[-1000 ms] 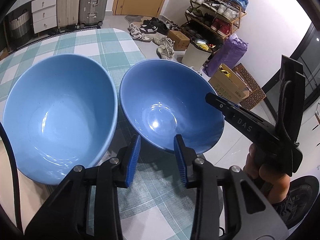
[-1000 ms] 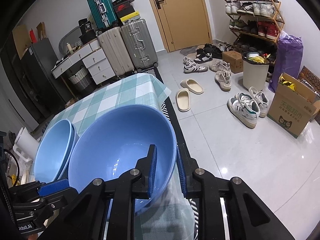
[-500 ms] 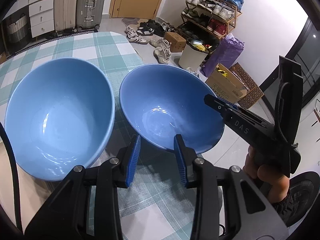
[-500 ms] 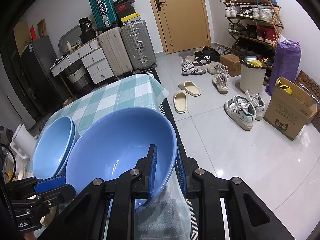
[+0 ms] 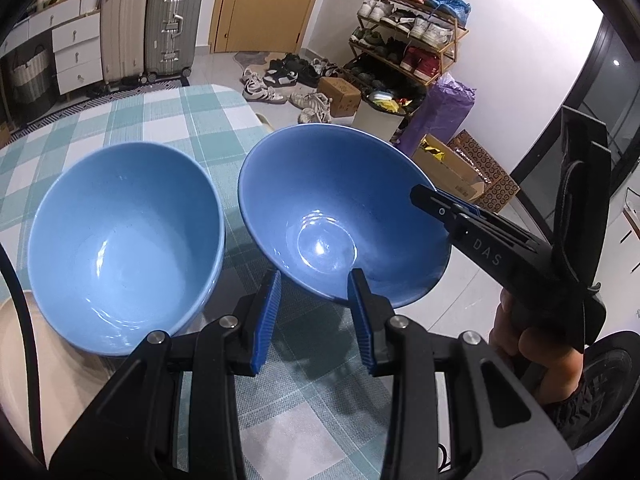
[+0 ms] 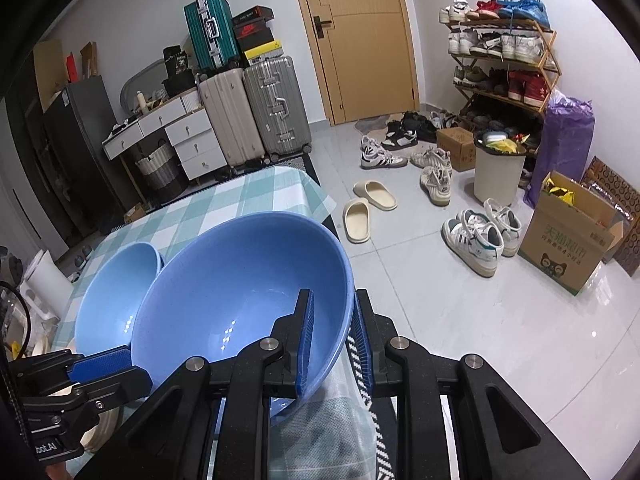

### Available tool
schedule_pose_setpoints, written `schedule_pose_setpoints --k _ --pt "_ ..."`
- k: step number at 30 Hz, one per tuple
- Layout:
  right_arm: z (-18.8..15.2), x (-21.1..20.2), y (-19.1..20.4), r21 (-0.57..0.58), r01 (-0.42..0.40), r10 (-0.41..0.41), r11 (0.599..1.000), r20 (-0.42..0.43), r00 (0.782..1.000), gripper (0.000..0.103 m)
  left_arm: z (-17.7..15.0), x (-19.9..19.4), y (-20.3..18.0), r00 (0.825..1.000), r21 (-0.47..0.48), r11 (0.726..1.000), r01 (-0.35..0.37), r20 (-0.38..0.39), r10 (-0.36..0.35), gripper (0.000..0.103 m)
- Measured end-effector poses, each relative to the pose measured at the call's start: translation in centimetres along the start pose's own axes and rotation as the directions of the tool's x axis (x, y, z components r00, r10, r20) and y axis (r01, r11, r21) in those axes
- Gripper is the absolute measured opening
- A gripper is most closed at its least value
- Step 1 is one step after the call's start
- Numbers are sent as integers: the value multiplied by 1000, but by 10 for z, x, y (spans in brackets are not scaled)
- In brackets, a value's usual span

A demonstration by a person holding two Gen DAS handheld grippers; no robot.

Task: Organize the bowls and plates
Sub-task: 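Lift the light-blue bowl with both tools over the other blue bowl, then lower the held bowl into the other blue bowl with both tools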

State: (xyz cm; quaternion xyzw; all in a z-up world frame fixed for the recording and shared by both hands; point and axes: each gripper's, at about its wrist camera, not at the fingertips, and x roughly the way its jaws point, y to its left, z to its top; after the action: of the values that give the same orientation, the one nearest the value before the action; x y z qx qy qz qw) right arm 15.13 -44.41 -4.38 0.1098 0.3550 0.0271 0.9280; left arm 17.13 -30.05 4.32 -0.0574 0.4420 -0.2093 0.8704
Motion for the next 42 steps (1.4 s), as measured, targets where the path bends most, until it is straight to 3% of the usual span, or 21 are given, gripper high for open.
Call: schedule_pose_setpoints --k 23,42 --pt "17 -64 35 -41 7 -3 999 114 993 21 -8 -92 -17 992 52 999 3 125 -10 32" --pt "26 -61 121 -126 -63 79 990 122 989 21 -28 -171 23 981 -32 998 -58 185 63 31"
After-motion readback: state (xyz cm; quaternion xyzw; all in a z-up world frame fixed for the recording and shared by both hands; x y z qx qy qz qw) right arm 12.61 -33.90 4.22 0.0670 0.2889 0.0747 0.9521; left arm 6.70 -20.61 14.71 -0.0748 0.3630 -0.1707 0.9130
